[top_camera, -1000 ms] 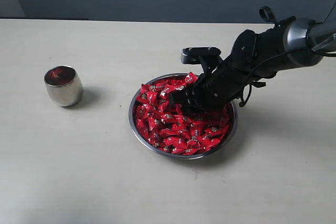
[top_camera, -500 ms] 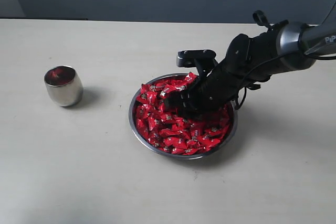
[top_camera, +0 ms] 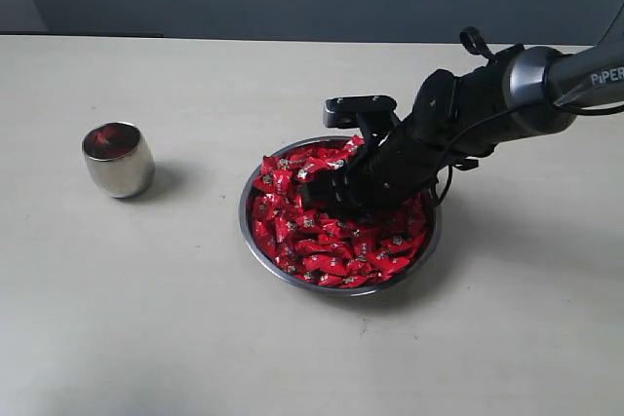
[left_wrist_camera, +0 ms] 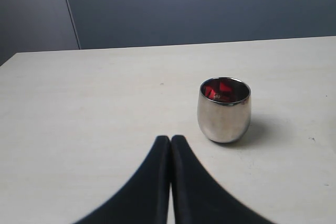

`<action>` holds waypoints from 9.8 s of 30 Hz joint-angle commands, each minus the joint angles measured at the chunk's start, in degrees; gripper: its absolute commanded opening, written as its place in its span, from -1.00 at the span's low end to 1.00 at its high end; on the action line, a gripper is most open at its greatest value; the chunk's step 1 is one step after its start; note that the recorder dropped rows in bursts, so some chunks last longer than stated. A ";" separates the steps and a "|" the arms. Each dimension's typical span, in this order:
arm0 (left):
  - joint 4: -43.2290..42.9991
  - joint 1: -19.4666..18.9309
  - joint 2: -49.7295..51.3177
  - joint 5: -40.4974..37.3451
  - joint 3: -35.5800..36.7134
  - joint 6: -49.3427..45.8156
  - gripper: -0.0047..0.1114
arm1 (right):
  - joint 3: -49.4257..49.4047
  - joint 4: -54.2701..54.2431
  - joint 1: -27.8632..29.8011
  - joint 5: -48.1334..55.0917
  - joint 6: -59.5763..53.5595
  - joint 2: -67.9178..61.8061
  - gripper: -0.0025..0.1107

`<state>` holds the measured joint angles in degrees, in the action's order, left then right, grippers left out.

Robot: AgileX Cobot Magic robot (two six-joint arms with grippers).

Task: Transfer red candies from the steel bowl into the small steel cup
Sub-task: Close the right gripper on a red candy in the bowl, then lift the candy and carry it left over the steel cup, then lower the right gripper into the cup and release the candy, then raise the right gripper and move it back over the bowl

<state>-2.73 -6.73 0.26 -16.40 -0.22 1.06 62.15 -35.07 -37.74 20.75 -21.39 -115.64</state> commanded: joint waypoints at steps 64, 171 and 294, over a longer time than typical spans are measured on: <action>0.12 -0.03 -0.26 0.09 0.22 0.07 -0.91 | -22.72 -2.21 -0.37 -19.43 -7.95 26.24 -0.97; 0.12 -0.03 -0.26 0.09 0.22 0.07 -0.91 | 61.63 -26.39 -11.57 17.93 -19.01 -28.94 -0.97; 0.12 -0.03 -0.26 0.09 0.22 0.07 -0.91 | -3.29 -17.84 4.99 0.69 -38.18 17.79 -0.97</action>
<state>-2.73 -6.73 0.26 -16.40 -0.22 1.06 63.31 -50.52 -34.18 22.84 -55.33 -101.41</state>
